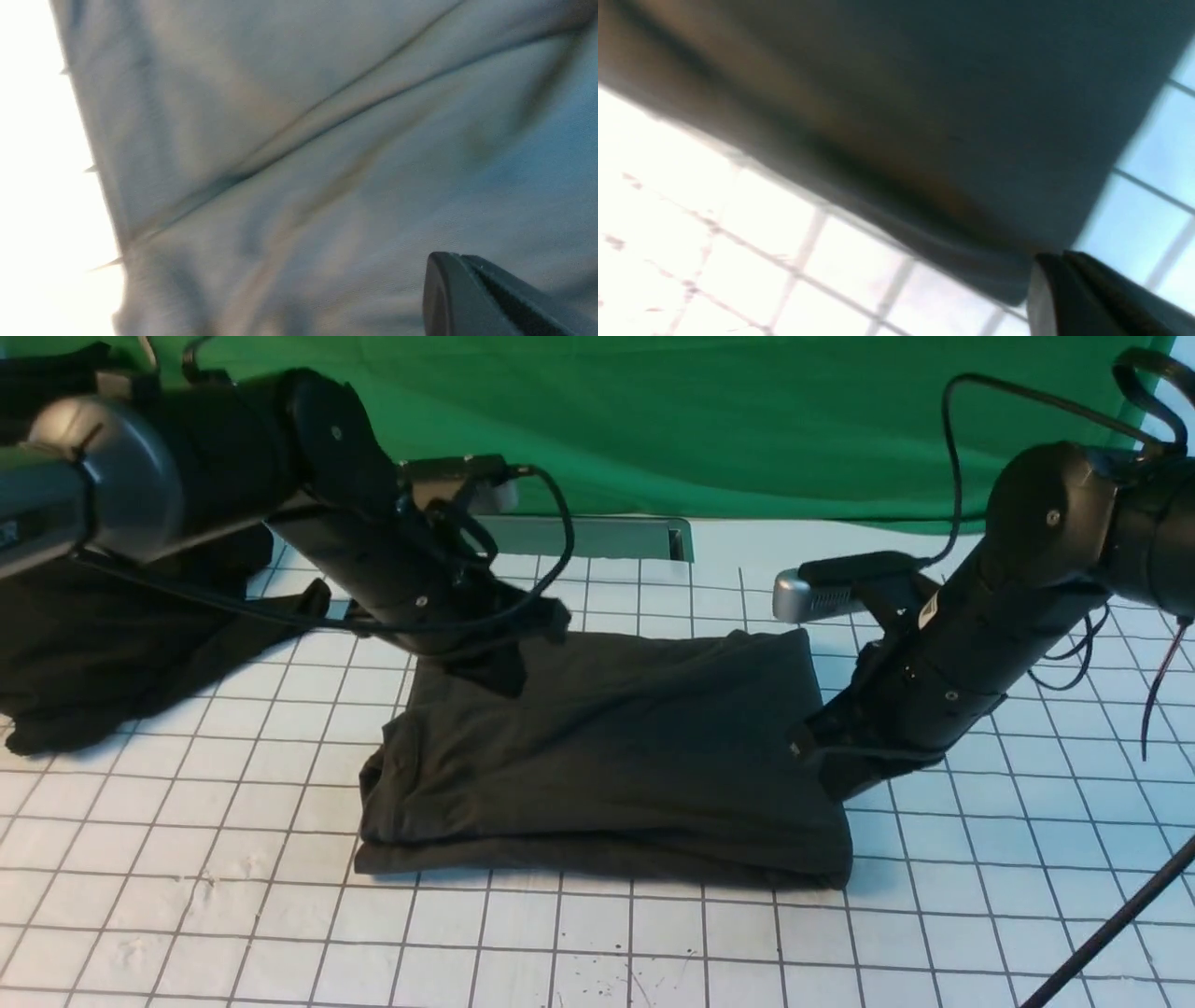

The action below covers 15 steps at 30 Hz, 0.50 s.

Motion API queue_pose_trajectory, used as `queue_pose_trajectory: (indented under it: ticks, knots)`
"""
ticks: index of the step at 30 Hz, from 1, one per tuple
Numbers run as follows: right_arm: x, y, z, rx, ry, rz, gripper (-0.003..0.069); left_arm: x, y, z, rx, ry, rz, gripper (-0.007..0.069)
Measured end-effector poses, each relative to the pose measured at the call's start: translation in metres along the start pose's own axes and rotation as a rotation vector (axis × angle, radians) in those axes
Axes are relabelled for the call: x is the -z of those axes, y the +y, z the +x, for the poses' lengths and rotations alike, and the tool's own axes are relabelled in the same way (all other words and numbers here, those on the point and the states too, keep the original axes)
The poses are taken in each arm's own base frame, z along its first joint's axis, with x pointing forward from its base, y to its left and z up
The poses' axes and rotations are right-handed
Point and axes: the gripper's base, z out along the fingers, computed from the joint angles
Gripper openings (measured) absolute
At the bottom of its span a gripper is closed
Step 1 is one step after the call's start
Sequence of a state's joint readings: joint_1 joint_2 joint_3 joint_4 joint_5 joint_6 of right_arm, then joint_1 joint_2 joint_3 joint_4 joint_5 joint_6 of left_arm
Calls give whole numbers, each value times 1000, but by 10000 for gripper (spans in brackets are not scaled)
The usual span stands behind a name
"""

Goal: Fold a long-sleeved shirt over a white checkered tablecloth.

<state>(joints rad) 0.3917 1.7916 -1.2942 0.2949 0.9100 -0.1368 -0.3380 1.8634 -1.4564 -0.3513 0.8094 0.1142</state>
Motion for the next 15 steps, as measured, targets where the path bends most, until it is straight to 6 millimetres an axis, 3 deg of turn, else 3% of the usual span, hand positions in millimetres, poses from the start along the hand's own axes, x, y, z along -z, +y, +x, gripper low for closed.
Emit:
queue_pose_trajectory:
  ticks: [4,9,12,15]
  knots:
    - [-19,-2,2,-5,66,-21,-1,-13,-11,8,-42,79,31,-3]
    - [-43,-13,11,15,194,30,-1,-40,-2,50,-77,269,-52,-3]
    - [-44,-16,14,33,219,60,-1,-45,8,60,-48,296,-99,-3]
    - [-27,-16,15,45,186,95,-1,-34,10,59,-34,266,-123,-3]
